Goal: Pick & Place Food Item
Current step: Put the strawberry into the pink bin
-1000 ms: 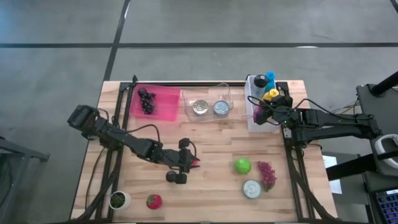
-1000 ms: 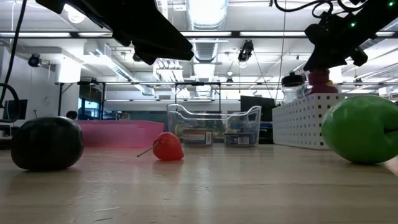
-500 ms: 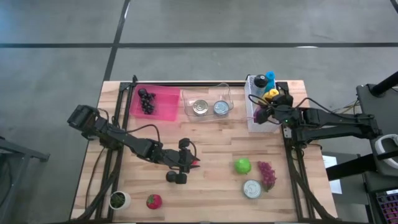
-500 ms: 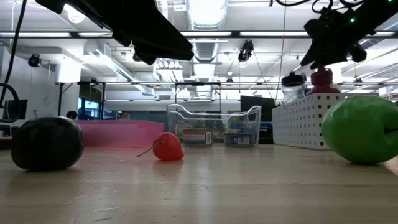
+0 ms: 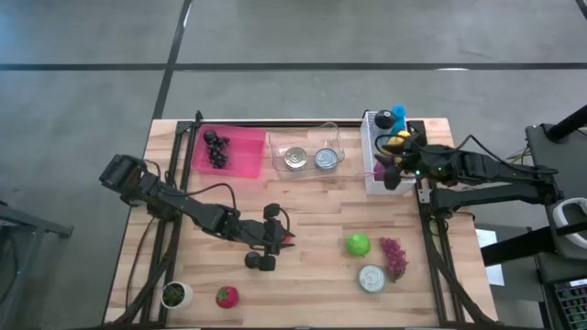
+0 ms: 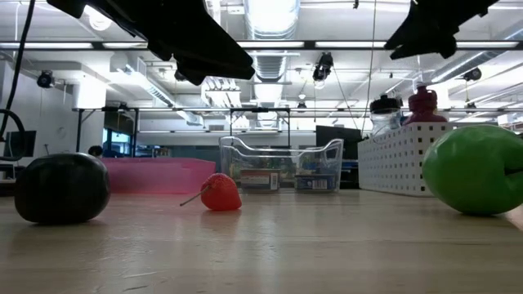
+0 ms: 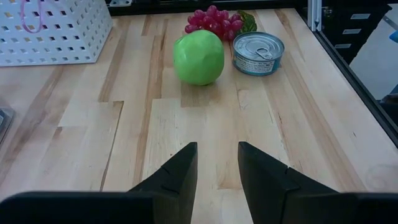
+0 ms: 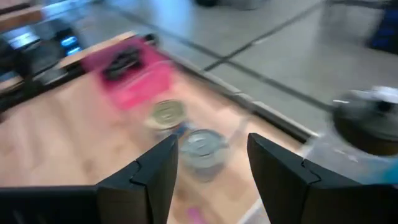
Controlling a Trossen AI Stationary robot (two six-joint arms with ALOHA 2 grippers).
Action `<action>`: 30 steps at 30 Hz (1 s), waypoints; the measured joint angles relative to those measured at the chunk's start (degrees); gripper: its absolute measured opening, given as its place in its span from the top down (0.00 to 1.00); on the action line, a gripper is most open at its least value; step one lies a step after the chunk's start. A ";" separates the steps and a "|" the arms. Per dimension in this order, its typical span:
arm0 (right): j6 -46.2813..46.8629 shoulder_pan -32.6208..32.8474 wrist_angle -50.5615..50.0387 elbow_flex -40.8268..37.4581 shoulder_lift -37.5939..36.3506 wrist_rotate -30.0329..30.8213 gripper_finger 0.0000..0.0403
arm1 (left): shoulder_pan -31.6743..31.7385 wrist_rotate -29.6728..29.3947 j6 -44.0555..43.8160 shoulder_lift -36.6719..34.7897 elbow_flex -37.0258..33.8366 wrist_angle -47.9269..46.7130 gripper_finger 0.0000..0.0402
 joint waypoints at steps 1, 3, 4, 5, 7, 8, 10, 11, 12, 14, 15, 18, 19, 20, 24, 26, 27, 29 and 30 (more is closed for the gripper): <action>-0.94 0.32 0.34 0.00 0.14 -1.66 0.55 | 0.00 0.00 -0.01 0.00 0.00 0.00 0.70; -1.95 1.30 0.33 -0.20 0.53 -3.27 0.57 | 0.00 0.00 -0.07 0.00 0.00 0.00 0.70; -2.39 2.00 0.37 -0.28 0.72 -3.33 0.59 | 0.00 0.00 -0.19 0.00 0.00 0.00 0.70; -2.80 2.82 0.42 -0.39 0.93 -3.33 0.60 | 0.00 0.02 -0.28 0.00 0.00 -0.01 0.70; -3.25 4.46 0.85 -0.65 1.69 -3.31 0.64 | -0.02 0.02 -1.15 0.00 0.00 0.00 0.70; -3.62 5.39 1.42 -0.68 2.01 -3.31 0.66 | -0.02 0.02 -1.87 0.00 0.00 -0.02 0.70; -4.86 7.43 3.21 -0.78 2.61 -3.31 0.70 | -0.01 0.02 -1.92 0.00 0.00 -0.01 0.70; -5.73 8.54 4.33 -0.79 2.96 -3.30 0.72 | -0.01 0.02 -1.91 0.00 0.00 -0.01 0.70; -6.51 9.68 5.57 -0.86 3.31 -3.29 0.74 | 0.00 0.02 -1.92 0.00 0.00 -0.04 0.70; -7.99 12.02 7.52 -1.04 4.23 -3.30 0.78 | 0.00 0.02 -2.55 0.00 0.00 -0.05 0.70; -8.76 13.32 8.78 -1.08 4.73 -3.29 0.80 | 0.00 0.02 -3.50 0.00 0.00 -0.11 0.70; -10.75 16.96 10.75 -1.18 6.47 -3.27 0.85 | 0.00 0.04 -5.36 0.00 0.00 -0.35 0.70; -11.02 18.21 11.19 -1.18 7.15 -3.29 0.86 | 0.00 0.04 -5.64 0.00 0.00 -0.47 0.70; -11.51 19.40 11.21 -1.18 7.87 -3.29 0.88 | 0.00 0.04 -5.84 0.00 0.00 -0.51 0.70; -13.15 23.98 12.04 -1.09 10.53 -3.31 0.94 | 0.00 0.09 -5.85 0.00 0.00 -1.64 0.70; -13.42 25.76 13.05 -1.07 11.64 -3.33 0.96 | 0.00 0.09 -5.85 0.00 0.02 -2.31 0.70; -13.46 26.51 13.59 -1.11 12.08 -3.31 0.97 | 0.00 0.11 -5.85 0.00 0.02 -2.42 0.70; -13.60 27.95 14.46 -1.19 13.00 -3.31 0.98 | 0.00 0.11 -5.85 -0.02 0.06 -2.84 0.70; -13.77 28.58 14.82 -1.20 13.43 -3.35 0.98 | 0.00 0.11 -5.85 -0.02 0.06 -3.07 0.70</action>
